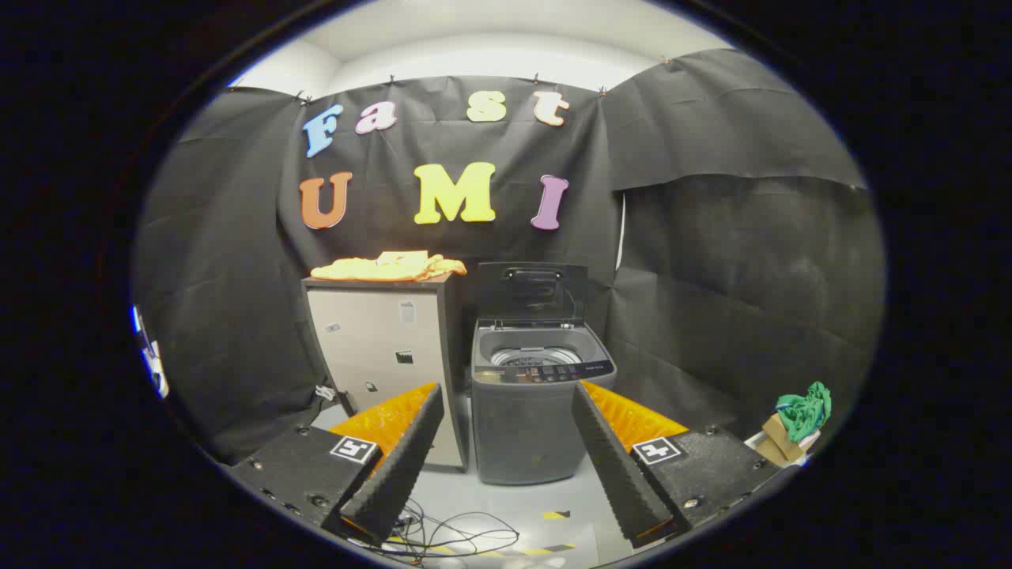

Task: Put the clothes into the washing machine and then close the washing machine lid.

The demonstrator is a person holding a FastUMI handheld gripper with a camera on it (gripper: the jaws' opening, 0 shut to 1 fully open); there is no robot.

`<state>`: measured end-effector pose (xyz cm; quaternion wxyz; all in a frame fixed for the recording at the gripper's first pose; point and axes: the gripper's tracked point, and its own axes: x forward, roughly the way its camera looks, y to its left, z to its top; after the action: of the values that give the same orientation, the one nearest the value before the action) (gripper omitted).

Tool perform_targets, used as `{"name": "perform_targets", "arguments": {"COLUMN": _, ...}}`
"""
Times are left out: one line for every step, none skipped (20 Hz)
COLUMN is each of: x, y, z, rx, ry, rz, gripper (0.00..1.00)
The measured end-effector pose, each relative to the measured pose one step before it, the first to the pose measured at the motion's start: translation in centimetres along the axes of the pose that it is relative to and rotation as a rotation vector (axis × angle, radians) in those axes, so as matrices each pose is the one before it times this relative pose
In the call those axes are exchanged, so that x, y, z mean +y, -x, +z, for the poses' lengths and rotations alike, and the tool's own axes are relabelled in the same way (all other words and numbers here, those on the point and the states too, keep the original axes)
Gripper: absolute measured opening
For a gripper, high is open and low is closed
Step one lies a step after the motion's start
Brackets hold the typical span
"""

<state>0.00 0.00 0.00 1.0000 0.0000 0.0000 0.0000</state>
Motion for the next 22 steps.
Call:
{"name": "perform_targets", "arguments": {"x": -0.105, "y": 0.076, "z": 0.254, "rx": -0.00751, "ry": 0.00083, "rz": -0.00035, "gripper": 1.0}}
{"name": "perform_targets", "arguments": {"x": 0.037, "y": -0.053, "z": 0.195, "rx": -0.00417, "ry": 0.00305, "rz": 0.00089, "gripper": 1.0}}
{"name": "perform_targets", "arguments": {"x": -0.023, "y": -0.003, "z": -0.038, "rx": -0.00269, "ry": 0.00469, "rz": -0.00081, "gripper": 1.0}}
{"name": "perform_targets", "arguments": {"x": -0.055, "y": -0.092, "z": 0.024, "rx": 0.00201, "ry": 0.001, "rz": -0.00105, "gripper": 1.0}}
{"name": "perform_targets", "arguments": {"x": -0.058, "y": -0.006, "z": 0.004, "rx": 0.00109, "ry": -0.00324, "rz": 0.00049, "gripper": 1.0}}
{"name": "perform_targets", "arguments": {"x": -0.158, "y": -0.002, "z": 0.046, "rx": 0.00177, "ry": -0.00357, "rz": -0.00186, "gripper": 1.0}}
{"name": "perform_targets", "arguments": {"x": 0.046, "y": -0.066, "z": -0.007, "rx": 0.00145, "ry": -0.00197, "rz": 0.00045, "gripper": 1.0}}
{"name": "perform_targets", "arguments": {"x": -0.014, "y": -0.006, "z": 0.082, "rx": -0.00121, "ry": -0.00296, "rz": -0.00172, "gripper": 1.0}}
{"name": "perform_targets", "arguments": {"x": 0.041, "y": 0.023, "z": 0.022, "rx": -0.00044, "ry": -0.00181, "rz": -0.00059, "gripper": 1.0}}
{"name": "perform_targets", "arguments": {"x": 0.034, "y": 0.01, "z": 0.08, "rx": -0.00229, "ry": -0.0002, "rz": -0.0006, "gripper": 1.0}}
{"name": "perform_targets", "arguments": {"x": 0.002, "y": -0.167, "z": -0.003, "rx": 0.00061, "ry": 0.00162, "rz": -0.00222, "gripper": 1.0}}
{"name": "perform_targets", "arguments": {"x": 0.012, "y": 0.033, "z": 0.083, "rx": 0.00074, "ry": 0.00077, "rz": -0.00057, "gripper": 1.0}}
{"name": "perform_targets", "arguments": {"x": -0.057, "y": 0.01, "z": 0.011, "rx": 0.00037, "ry": -0.00018, "rz": -0.00113, "gripper": 1.0}}
{"name": "perform_targets", "arguments": {"x": 0.04, "y": -0.016, "z": 0.012, "rx": -0.00129, "ry": -0.00065, "rz": 0.00092, "gripper": 1.0}}
{"name": "perform_targets", "arguments": {"x": 0.016, "y": 0.078, "z": -0.104, "rx": 0.00182, "ry": 0.00033, "rz": -0.00102, "gripper": 1.0}}
{"name": "perform_targets", "arguments": {"x": -0.095, "y": -0.049, "z": -0.018, "rx": 0.00028, "ry": 0.002, "rz": -0.00373, "gripper": 1.0}}
{"name": "perform_targets", "arguments": {"x": -0.013, "y": -0.036, "z": 0.094, "rx": -0.00208, "ry": -0.00169, "rz": -0.00104, "gripper": 1.0}}
{"name": "perform_targets", "arguments": {"x": -0.079, "y": 0.0, "z": 0.038, "rx": -0.00051, "ry": -0.00392, "rz": -0.00385, "gripper": 1.0}}
{"name": "perform_targets", "arguments": {"x": -0.116, "y": -0.227, "z": 0.084, "rx": -0.00094, "ry": -0.00687, "rz": -0.00147, "gripper": 1.0}}
{"name": "perform_targets", "arguments": {"x": -0.032, "y": -0.074, "z": 0.005, "rx": 0.00082, "ry": -0.00737, "rz": -0.00193, "gripper": 1.0}}
{"name": "perform_targets", "arguments": {"x": -0.025, "y": -0.069, "z": -0.205, "rx": 0.00349, "ry": -0.00379, "rz": -0.00071, "gripper": 1.0}}
{"name": "perform_targets", "arguments": {"x": 0.013, "y": -0.218, "z": 0.039, "rx": 0.00072, "ry": 0.00231, "rz": -0.00288, "gripper": 1.0}}
